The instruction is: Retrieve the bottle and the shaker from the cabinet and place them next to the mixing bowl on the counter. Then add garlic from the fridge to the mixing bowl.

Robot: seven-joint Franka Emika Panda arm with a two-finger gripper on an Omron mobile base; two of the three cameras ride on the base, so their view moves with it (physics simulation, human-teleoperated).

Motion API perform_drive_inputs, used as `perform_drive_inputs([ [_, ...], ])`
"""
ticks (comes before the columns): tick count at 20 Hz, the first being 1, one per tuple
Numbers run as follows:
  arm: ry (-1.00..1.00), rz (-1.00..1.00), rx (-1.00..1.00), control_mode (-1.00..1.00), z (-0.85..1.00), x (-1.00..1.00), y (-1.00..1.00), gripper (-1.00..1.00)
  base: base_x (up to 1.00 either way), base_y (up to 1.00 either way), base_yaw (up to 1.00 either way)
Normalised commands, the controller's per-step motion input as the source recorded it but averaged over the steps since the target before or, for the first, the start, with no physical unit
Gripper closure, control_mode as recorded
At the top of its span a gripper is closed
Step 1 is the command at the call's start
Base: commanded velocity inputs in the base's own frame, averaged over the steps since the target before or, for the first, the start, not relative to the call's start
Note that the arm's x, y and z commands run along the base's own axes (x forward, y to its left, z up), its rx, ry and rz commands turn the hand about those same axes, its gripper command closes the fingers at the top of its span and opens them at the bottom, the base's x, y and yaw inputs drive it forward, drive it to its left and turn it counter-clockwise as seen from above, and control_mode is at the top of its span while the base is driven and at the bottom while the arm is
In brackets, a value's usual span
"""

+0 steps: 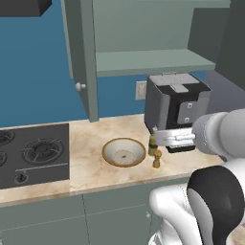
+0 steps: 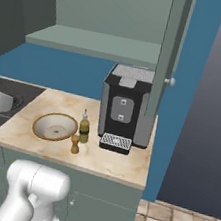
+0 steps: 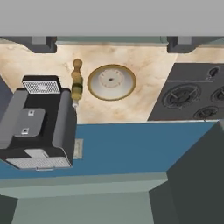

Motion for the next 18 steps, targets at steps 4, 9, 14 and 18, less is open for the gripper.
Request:
perform_drive_inputs([
  [4, 0.00, 0.00, 0.00, 1.00, 0.00, 0.00, 0.00, -1.00, -1.00, 0.00, -0.13],
  [9, 0.00, 0.00, 0.00, 1.00, 0.00, 0.00, 0.00, -1.00, -1.00, 0.00, -0.11],
  [14, 0.00, 0.00, 0.00, 1.00, 0.00, 0.00, 0.00, -1.00, -0.51, 0.00, -0.09],
  [18, 0.00, 0.00, 0.00, 1.00, 0.00, 0.00, 0.00, -1.00, 0.20, -0.01, -0.04],
])
